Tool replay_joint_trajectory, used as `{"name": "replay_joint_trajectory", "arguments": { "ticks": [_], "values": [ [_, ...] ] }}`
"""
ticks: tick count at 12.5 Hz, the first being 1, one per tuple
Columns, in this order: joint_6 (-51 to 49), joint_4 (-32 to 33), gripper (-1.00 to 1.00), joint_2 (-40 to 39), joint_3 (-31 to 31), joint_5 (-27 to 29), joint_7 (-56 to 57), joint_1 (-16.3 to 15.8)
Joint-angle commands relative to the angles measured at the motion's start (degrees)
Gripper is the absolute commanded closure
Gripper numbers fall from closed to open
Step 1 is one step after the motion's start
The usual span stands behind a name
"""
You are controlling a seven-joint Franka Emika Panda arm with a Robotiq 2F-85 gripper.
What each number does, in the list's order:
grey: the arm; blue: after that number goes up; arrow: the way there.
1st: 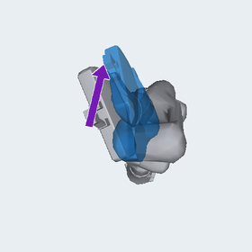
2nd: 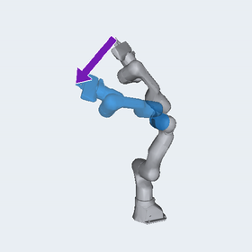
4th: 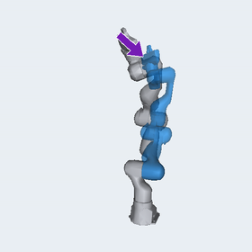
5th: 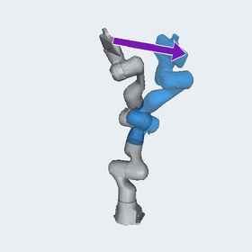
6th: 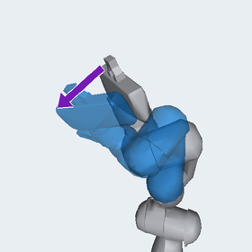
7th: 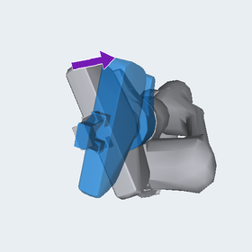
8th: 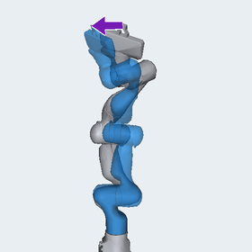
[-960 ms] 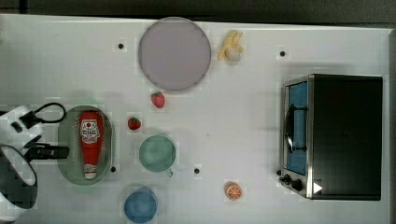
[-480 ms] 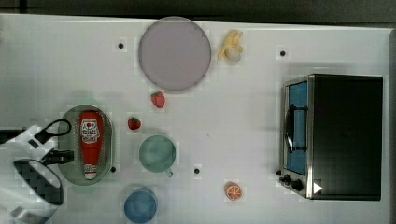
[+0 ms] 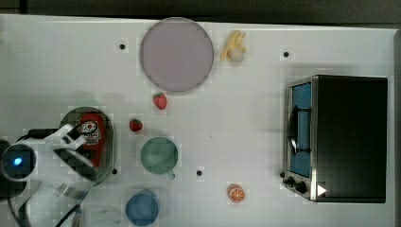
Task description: Pick ketchup from strainer and place it on the table
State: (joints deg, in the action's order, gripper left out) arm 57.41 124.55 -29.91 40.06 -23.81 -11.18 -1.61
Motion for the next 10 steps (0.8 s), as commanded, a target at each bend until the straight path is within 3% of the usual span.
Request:
{"name": "replay_joint_trajectory", "arguments": {
  "ticks": [1,4,5,8,10],
  "values": [
    [1.3,-1.6,-1.0,-1.7,-1.4,-2.6,-6.4,0.7],
    [2.2,-3.8,-1.0,-6.2,-3.2,-5.6,-8.1,-0.8],
    [2.2,-4.5,-0.91,-7.3,-3.8,-5.7,-8.3,-1.3],
    [2.2,-5.1,-0.21,-8.0,-4.4,-5.7,-8.3,-1.8],
    [1.5,-4.8,-0.21,-5.9,-3.8,-5.7,-8.3,-1.7]
  ]
}}
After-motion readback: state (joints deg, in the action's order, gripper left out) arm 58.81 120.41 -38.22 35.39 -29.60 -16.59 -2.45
